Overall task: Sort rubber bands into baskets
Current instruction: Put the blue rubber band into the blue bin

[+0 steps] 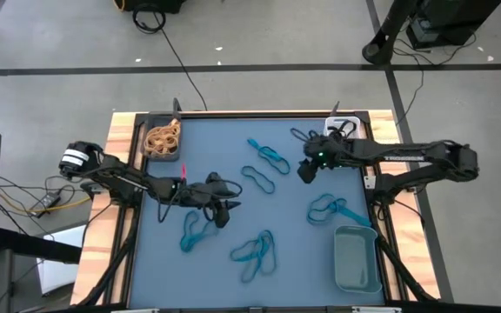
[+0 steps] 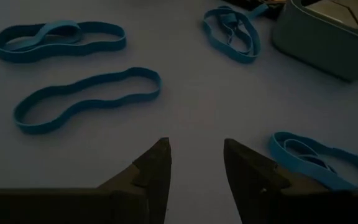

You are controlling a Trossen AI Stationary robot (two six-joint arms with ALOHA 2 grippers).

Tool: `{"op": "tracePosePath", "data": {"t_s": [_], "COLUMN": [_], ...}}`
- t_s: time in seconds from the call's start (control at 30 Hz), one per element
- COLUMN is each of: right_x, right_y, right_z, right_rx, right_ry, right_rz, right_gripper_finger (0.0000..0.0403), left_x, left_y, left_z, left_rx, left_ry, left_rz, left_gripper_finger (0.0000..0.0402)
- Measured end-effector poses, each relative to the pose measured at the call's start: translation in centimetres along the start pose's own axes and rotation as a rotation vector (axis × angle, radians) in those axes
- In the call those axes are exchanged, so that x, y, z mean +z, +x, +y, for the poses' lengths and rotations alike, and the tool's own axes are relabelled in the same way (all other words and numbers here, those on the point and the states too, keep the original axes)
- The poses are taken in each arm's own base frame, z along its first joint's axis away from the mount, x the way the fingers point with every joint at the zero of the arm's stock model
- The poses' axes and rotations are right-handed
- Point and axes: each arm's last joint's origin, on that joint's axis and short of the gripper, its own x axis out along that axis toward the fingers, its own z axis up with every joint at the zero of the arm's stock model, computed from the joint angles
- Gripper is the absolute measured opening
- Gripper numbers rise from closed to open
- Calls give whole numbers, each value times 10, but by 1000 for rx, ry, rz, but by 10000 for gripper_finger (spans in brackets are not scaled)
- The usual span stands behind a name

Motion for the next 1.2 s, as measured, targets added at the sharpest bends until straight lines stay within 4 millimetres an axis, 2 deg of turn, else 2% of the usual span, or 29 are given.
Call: {"op": "tracePosePath", "data": {"t_s": [0.33,0.73,0.9,1.03,1.2], "right_x": [-3,-3,-6,-8,-9], "right_y": [52,91,101,104,98], "right_z": [27,10,8,10,14], "right_rx": [77,-45,-52,8,33], "right_ry": [-87,5,-9,-60,-153], "right_rz": [40,64,97,123,130], "right_gripper_finger": [185,138,122,101,20], "left_x": [-1,-1,-1,-1,-2], "left_y": [-1,-1,-1,-1,-1], "left_z": [-3,-2,-2,-2,0], "left_rx": [6,38,42,56,85], "left_ry": [35,36,37,38,43], "left_rz": [-6,-21,-20,-26,-24], "left_gripper_finger": [151,151,151,151,151]}}
